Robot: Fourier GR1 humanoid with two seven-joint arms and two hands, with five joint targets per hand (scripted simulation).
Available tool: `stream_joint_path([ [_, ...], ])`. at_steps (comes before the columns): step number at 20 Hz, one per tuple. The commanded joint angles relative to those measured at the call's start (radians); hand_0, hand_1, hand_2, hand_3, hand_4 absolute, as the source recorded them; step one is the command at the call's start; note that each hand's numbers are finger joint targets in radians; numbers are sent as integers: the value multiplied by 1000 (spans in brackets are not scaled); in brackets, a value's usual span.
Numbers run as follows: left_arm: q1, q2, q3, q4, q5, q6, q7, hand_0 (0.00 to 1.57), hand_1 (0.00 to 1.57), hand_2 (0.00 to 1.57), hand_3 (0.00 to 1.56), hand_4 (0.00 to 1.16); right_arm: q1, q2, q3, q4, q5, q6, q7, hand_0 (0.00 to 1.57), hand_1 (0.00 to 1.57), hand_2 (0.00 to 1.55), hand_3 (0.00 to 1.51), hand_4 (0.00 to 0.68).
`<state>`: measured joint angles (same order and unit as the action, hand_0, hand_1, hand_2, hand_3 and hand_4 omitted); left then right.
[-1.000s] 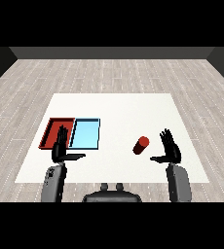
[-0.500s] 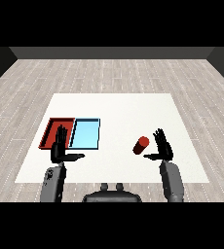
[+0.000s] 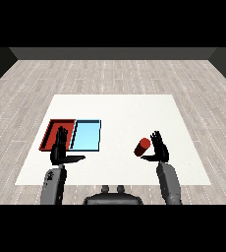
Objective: Pick the red can and put it in the red box
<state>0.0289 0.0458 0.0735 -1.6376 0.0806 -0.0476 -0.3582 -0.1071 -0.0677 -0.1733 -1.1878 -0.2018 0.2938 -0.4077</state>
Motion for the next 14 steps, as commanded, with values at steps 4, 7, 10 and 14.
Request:
stream_joint_path([
  [4, -20, 15, 25, 57, 24, -33, -31, 0, 0, 0, 0, 0, -64, -11, 14, 82, 9, -10, -30, 0, 0, 0, 0, 0],
  [7, -24, 25, 34, 0, 27, -9, 41, 0, 0, 0, 0, 0, -41, 10, 34, 34, -6, -39, 37, 0, 0, 0, 0, 0],
  [10, -26, -10, -1, 3, 0, 18, 19, 0, 0, 0, 0, 0, 20, 25, 49, -29, -23, -41, 39, 0, 0, 0, 0, 0],
  [14, -28, -3, 10, 0, 31, -1, 43, 0, 0, 0, 0, 0, -88, 14, 31, 160, -3, -33, -69, 0, 0, 0, 0, 0],
])
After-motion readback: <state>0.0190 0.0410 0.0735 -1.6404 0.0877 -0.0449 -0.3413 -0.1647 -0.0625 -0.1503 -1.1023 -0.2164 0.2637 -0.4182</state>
